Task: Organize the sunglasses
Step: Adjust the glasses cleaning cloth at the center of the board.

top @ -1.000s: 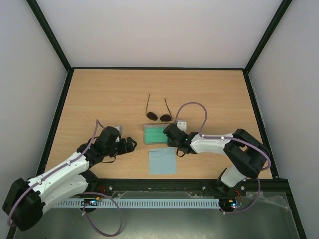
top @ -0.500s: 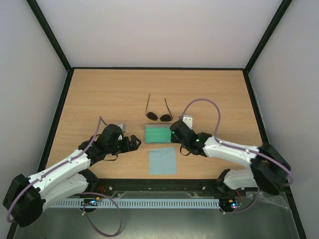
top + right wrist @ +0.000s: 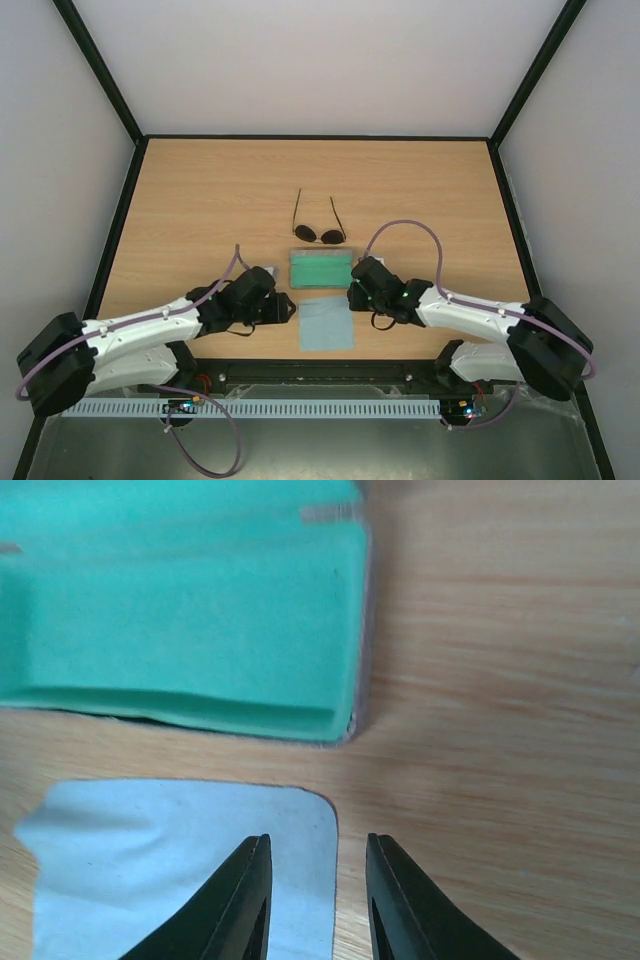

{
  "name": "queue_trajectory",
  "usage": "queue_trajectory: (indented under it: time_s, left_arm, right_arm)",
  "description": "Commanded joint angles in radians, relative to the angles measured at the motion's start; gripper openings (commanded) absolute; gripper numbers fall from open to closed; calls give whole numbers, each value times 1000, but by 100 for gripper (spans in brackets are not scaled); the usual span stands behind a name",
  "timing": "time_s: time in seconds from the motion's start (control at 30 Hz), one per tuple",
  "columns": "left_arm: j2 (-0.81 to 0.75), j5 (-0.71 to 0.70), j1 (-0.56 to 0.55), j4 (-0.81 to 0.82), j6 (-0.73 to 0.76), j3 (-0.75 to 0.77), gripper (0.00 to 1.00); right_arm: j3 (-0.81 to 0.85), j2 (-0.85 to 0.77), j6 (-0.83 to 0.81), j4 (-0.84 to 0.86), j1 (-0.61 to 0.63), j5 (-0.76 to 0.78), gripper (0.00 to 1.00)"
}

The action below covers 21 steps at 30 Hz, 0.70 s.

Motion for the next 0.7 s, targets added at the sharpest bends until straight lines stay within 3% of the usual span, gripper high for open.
queue_trajectory:
  time_s: [0.0, 0.1, 0.43, 0.67]
  left_arm:
    - [71, -52, -16, 45, -21, 17, 51]
    - [110, -68, -17, 72, -25, 13, 42]
    - [206, -73, -17, 167, -39, 1, 37]
    - [292, -65, -17, 233, -43, 22, 23]
  right_arm:
    - [-12, 80, -17, 43, -5, -59, 28]
    - [-12, 130, -26, 64, -3, -56, 26]
    - [-6, 199, -34, 82, 4, -3, 22]
    - [-25, 170, -16, 80, 6, 16, 20]
